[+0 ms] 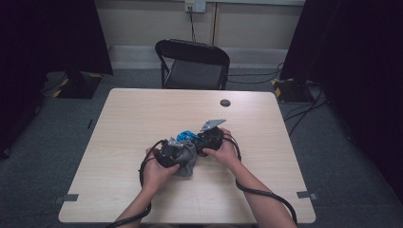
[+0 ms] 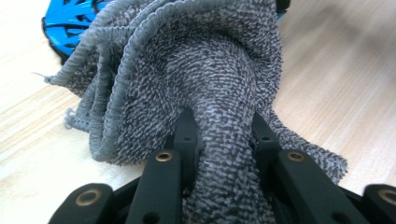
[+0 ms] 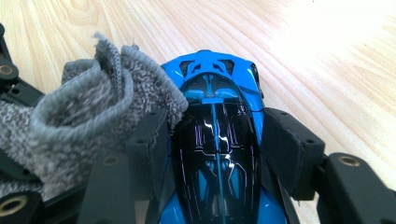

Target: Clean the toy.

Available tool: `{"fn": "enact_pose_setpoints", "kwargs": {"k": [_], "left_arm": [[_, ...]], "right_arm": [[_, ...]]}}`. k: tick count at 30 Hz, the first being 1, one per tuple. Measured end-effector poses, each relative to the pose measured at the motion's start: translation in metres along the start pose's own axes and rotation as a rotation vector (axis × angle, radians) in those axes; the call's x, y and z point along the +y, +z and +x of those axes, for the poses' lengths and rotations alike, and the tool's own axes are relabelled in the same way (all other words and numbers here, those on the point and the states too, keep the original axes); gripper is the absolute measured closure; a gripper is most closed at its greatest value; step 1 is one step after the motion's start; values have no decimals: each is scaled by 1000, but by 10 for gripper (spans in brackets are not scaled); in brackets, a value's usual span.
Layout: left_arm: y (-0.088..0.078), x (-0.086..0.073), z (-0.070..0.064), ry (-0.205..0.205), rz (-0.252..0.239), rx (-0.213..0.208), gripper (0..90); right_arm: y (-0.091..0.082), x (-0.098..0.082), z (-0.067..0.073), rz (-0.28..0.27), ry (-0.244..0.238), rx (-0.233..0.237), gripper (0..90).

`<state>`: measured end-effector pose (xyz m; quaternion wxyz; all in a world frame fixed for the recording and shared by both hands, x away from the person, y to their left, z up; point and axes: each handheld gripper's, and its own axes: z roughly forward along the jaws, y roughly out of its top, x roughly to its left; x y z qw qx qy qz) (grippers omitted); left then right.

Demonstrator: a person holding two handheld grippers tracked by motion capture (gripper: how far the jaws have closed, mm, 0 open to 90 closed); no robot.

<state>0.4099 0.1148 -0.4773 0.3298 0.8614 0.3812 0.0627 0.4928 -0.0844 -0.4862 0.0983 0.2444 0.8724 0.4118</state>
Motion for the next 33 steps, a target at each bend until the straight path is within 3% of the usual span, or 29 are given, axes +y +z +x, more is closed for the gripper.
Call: {"fn": "enact_pose_setpoints", "kwargs": {"k": [16, 33], "left_arm": [[2, 0, -13, 31, 5, -22, 709], [7, 4, -33, 73, 18, -75, 710]], "right_arm": [[0, 0, 0, 0, 0, -1, 423], [0, 0, 0, -2, 4, 1, 423]]}}
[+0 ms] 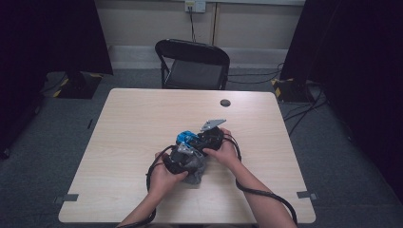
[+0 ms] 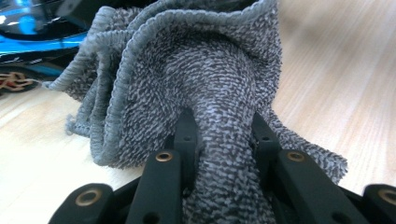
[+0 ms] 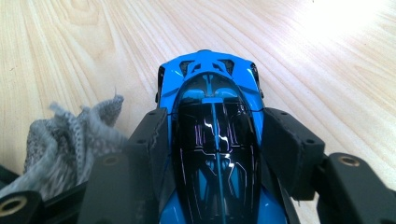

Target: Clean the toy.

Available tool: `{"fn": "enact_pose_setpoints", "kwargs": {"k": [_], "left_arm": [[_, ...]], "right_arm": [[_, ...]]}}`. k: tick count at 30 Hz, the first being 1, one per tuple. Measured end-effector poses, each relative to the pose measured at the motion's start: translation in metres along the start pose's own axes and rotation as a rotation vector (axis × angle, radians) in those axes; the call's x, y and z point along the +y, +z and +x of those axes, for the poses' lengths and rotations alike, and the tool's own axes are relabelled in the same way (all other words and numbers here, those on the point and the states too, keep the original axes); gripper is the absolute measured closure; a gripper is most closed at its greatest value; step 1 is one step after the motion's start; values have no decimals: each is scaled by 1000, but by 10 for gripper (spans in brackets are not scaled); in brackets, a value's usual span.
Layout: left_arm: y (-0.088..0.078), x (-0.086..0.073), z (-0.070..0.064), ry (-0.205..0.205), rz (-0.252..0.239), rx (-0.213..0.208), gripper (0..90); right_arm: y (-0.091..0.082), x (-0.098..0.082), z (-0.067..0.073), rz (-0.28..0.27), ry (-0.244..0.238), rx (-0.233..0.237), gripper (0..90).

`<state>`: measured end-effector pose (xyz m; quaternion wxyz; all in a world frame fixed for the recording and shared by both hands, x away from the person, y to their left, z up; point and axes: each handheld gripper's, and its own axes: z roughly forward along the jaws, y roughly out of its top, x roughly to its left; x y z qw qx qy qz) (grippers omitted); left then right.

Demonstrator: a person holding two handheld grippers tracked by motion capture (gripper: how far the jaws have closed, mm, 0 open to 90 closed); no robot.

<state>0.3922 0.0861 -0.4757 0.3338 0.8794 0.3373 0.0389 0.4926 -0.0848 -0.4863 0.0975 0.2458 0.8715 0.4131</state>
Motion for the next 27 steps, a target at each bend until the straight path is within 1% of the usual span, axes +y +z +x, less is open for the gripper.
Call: {"fn": "enact_pose_setpoints", "kwargs": {"k": [2, 3, 4, 6, 11, 13, 14, 16, 17, 19, 21, 22, 24, 26, 27], "left_arm": [[2, 1, -3, 6, -6, -5, 709], [2, 1, -4, 10, 2, 0, 709], [2, 2, -4, 9, 0, -7, 709], [3, 2, -5, 16, 5, -4, 709], [5, 3, -8, 22, -4, -24, 709], [4, 4, -9, 34, 14, -16, 709], [5, 4, -10, 28, 4, -30, 709], [6, 4, -12, 31, 4, -29, 709], [6, 5, -12, 42, 5, -34, 709], [7, 5, -14, 39, 0, -36, 709], [7, 5, -14, 47, 6, -36, 709], [8, 6, -15, 50, 6, -43, 709], [9, 6, -16, 52, 2, -44, 709], [9, 6, -18, 62, 13, -46, 709], [10, 7, -19, 55, 5, -52, 709]], "right_arm": [[0, 0, 0, 0, 1, 0, 423], [0, 0, 0, 1, 0, 0, 423], [0, 0, 0, 0, 0, 0, 423], [0, 0, 0, 0, 0, 0, 423], [0, 0, 0, 0, 0, -1, 423], [0, 0, 0, 0, -1, -1, 423], [0, 0, 0, 1, -2, -1, 423], [0, 0, 0, 1, 0, -1, 423], [0, 0, 0, 1, 0, -1, 423], [0, 0, 0, 0, 0, -1, 423], [0, 0, 0, 0, 0, -1, 423], [0, 0, 0, -1, 1, -2, 423], [0, 0, 0, -1, 1, -1, 423], [0, 0, 0, -1, 0, -1, 423], [0, 0, 0, -1, 1, -1, 423]]}}
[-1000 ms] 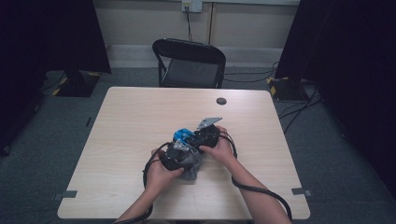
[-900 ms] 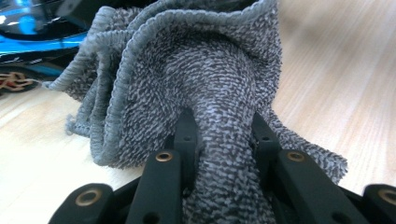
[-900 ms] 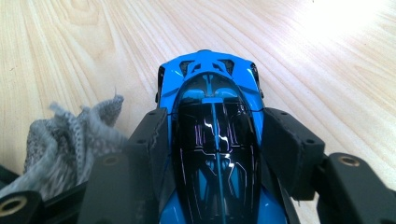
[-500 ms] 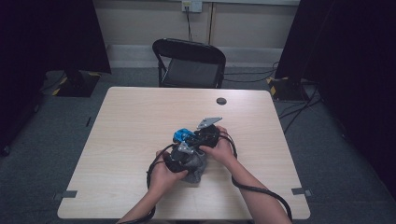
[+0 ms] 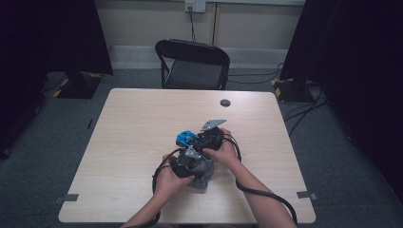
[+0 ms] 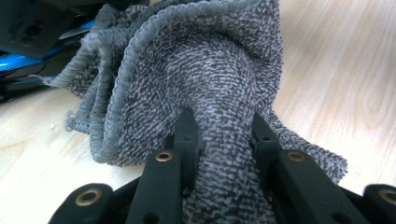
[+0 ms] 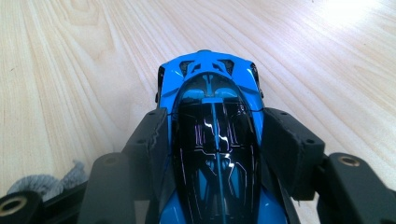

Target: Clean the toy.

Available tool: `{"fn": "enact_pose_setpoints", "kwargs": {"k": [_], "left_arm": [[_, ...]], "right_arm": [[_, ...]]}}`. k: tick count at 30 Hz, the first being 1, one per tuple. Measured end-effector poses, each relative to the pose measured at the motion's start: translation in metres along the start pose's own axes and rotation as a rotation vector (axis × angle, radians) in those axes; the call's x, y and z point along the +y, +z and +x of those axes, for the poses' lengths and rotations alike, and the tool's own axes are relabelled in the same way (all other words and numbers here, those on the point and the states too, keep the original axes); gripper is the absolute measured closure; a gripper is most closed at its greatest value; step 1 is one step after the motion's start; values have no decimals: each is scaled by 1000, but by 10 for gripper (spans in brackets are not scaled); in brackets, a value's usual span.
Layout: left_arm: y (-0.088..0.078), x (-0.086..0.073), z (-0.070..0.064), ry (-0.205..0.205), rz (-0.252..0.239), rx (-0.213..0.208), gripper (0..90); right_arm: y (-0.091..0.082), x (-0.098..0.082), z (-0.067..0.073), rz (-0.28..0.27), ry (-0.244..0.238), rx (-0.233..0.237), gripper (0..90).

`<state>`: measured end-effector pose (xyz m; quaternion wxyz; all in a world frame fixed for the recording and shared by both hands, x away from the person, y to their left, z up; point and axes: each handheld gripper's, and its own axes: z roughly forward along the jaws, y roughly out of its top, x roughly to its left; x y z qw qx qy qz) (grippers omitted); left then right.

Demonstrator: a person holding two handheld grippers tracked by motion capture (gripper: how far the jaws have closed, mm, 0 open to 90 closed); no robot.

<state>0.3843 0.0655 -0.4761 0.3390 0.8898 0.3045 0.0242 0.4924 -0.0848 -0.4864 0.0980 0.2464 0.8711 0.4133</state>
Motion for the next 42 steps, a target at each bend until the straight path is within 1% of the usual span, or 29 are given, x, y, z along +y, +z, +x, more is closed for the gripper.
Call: {"fn": "enact_pose_setpoints", "kwargs": {"k": [4, 5, 7, 9, 18, 22, 27, 28, 29, 32, 33, 35, 36, 38, 40, 42], "left_arm": [[1, 1, -2, 8, -1, -12, 709], [2, 1, -2, 7, -4, -9, 708], [2, 2, -3, 20, 3, -14, 708], [3, 2, -4, 12, -4, -18, 708], [4, 3, -7, 39, 2, -43, 707], [5, 3, -8, 38, 0, -46, 707], [7, 4, -10, 30, -14, -63, 707], [7, 4, -10, 45, -5, -65, 706], [7, 4, -11, 35, -12, -64, 706], [7, 5, -12, 48, -6, -71, 706], [8, 5, -13, 35, -16, -73, 706], [8, 5, -14, 53, -12, -78, 705], [8, 4, -15, 42, -21, -83, 705], [8, 5, -15, 60, -10, -86, 705], [8, 5, -18, 61, -18, -94, 704], [8, 6, -20, 73, -19, -102, 704]], "right_arm": [[0, 0, 0, -1, -1, 0, 423], [0, 0, 0, 0, -1, -1, 423], [0, 0, 0, 0, -1, 0, 423], [0, 0, 0, -1, -2, 0, 423], [0, -1, 0, -5, -2, 2, 423], [0, -1, 0, -3, -3, 2, 423], [0, 0, 0, -1, -7, 3, 423], [0, 0, 0, -1, -6, 3, 423], [0, 0, 0, -1, -6, 3, 423], [0, 0, 0, -1, -6, 3, 423], [0, 0, 0, -1, -6, 3, 423], [0, 0, 0, 0, -6, 2, 423], [0, 0, 0, 0, -7, 3, 423], [0, 0, -1, -1, -5, 4, 423], [0, 0, -1, -1, -5, 5, 422], [0, 0, -1, -1, -1, 5, 421]]}}
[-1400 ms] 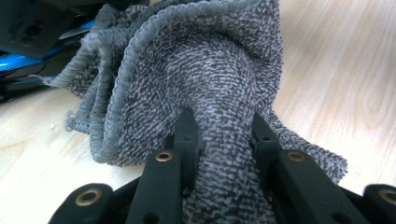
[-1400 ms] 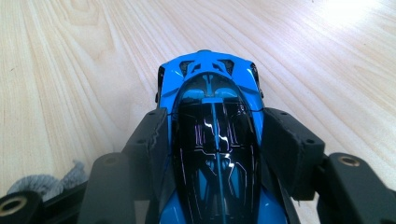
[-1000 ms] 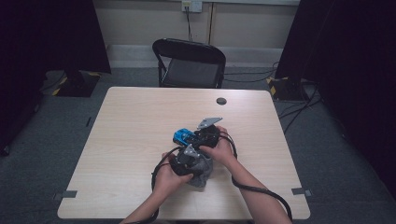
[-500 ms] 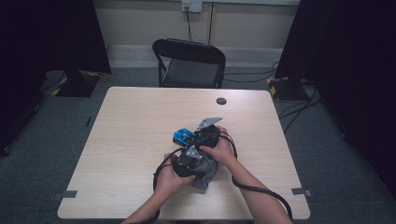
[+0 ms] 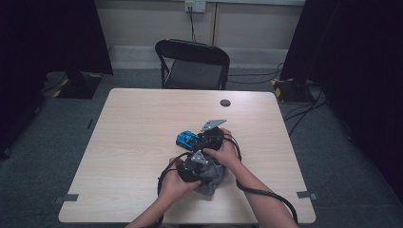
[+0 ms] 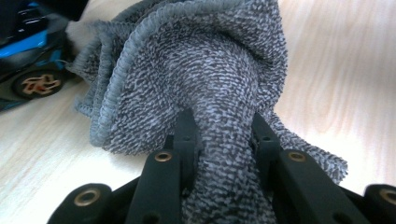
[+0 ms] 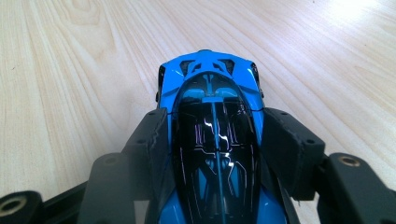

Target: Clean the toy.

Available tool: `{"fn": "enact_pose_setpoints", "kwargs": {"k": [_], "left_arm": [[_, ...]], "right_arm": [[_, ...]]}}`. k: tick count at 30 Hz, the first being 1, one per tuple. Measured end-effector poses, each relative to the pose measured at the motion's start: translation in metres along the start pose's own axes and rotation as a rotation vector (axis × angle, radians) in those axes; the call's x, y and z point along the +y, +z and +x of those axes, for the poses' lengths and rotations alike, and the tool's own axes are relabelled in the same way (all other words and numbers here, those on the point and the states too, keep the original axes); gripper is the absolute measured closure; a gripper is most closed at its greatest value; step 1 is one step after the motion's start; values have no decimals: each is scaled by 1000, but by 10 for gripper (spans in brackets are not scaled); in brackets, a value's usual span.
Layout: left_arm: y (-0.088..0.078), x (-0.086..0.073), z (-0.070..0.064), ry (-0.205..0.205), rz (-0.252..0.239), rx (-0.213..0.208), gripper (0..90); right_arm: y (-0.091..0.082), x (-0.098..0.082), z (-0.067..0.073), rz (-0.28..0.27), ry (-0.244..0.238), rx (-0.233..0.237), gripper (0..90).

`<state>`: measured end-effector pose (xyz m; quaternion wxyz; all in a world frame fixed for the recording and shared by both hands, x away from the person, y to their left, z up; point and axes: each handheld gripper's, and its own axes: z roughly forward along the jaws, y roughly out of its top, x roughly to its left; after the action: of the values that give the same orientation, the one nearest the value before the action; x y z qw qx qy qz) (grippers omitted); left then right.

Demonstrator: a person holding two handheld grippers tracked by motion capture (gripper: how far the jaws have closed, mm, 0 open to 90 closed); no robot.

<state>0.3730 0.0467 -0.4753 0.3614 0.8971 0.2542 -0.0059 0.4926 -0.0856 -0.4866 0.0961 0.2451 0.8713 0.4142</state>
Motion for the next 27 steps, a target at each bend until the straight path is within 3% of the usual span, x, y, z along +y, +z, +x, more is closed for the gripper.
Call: {"fn": "enact_pose_setpoints", "kwargs": {"k": [12, 19, 27], "left_arm": [[1, 2, -8, 33, -4, -25, 695], [2, 1, -8, 33, -5, -31, 694], [3, 1, -10, 48, -15, -36, 688]], "right_arm": [[0, -1, -2, -11, -9, 12, 420], [0, -2, -2, -12, -11, 14, 417], [-1, -3, -3, -40, 51, 48, 321]]}}
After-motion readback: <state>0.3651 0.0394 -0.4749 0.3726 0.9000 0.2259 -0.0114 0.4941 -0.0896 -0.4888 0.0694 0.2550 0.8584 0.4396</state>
